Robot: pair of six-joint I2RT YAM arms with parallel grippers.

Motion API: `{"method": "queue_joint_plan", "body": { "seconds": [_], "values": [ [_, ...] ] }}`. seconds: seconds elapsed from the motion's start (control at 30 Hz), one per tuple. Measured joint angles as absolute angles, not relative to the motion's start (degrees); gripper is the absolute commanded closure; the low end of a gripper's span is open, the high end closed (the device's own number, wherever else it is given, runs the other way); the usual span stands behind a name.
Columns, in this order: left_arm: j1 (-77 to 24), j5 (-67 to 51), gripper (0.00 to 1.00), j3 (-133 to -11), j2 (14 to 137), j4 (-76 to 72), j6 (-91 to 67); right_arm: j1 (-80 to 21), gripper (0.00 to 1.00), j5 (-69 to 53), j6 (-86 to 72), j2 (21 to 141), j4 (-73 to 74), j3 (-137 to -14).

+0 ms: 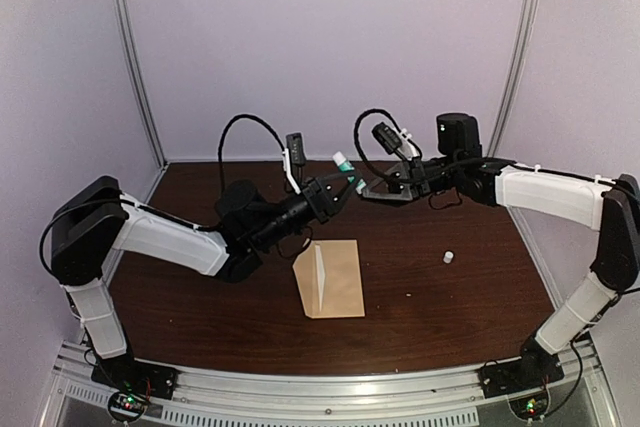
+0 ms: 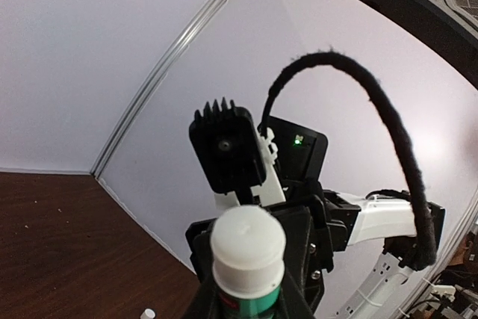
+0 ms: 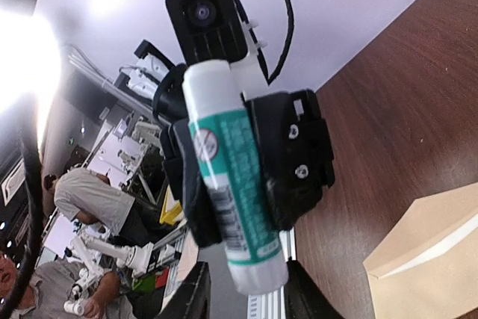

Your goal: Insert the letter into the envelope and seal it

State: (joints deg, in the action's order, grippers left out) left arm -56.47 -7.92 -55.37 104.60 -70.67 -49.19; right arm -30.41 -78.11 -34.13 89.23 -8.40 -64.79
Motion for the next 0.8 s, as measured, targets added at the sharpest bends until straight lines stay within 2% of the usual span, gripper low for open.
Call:
{"method": "queue_joint_plan", "body": {
  "seconds": [0.07, 0.17, 0.33, 0.53, 0.8],
  "values": [
    [-56.3, -7.8, 1.00, -55.4, 104.6, -71.0, -48.8, -28.8, 0.58, -78.9, -29.2, 89.2, -0.3, -68.1],
    [-55.6, -7.4, 1.00, -55.4, 104.6, -70.0, -48.7, -26.7, 0.54, -72.3, -15.9, 88.8, 14.6, -76.5],
    [-55.2, -7.4, 1.00, -55.4, 104.6, -68.5, -48.7, -27.1, 0.52, -61.5, -3.1, 84.1, 25.9, -79.7],
    [-55.2, -7.5, 1.00, -55.4, 104.7, -67.6, -49.2, -28.6, 0.51, -54.7, 3.9, 84.3, 32.7, -84.0],
    [-55.2, -7.5, 1.00, -55.5, 104.7, -67.5, -49.8, -34.1, 0.47, -47.0, 9.6, 84.8, 36.5, -83.5]
  ]
}}
